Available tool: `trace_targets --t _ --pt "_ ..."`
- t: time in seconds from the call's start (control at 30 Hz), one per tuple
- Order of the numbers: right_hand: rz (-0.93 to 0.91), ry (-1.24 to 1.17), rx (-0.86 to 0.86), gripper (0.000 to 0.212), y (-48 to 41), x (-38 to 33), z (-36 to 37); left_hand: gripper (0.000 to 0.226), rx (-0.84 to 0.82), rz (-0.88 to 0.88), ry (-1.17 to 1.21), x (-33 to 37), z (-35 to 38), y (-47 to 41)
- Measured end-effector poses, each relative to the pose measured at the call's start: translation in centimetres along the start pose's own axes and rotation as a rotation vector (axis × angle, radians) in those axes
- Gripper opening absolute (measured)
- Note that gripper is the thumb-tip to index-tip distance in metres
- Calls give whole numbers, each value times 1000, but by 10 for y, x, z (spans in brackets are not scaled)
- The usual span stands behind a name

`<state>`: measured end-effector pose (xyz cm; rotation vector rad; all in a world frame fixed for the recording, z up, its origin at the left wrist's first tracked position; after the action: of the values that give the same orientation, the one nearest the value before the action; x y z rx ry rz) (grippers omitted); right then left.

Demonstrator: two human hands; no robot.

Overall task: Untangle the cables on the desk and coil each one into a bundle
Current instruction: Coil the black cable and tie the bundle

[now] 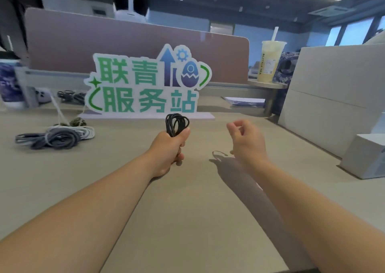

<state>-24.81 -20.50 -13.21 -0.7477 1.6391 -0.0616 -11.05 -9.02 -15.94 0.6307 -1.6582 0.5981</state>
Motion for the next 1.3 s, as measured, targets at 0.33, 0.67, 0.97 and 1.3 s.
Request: trace_targets --t 0.33,0.67,0.97,1.3 --pt "-174 -71 43 22 14 -43 128 22 117 22 -90 -19 -128 45" --pt "-353 -89 76 8 14 -45 117 27 65 -85 88 -18 -127 29" --pt "41 -461 -21 9 31 -51 129 26 96 -105 218 -10 -123 35" --pt "480 -885 -428 13 52 -60 136 29 38 -49 368 0 -117 43"
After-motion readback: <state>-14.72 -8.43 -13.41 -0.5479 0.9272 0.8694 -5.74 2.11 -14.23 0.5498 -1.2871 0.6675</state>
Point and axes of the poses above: each hand's wrist, its own y-axis away from the middle knuckle, its own z-axis out of the palm, x = y × z, the point moved 1 cm from there along -y, towards the middle knuckle, and after that the axes turned 11 degrees about -y, right-handed, at the moved point
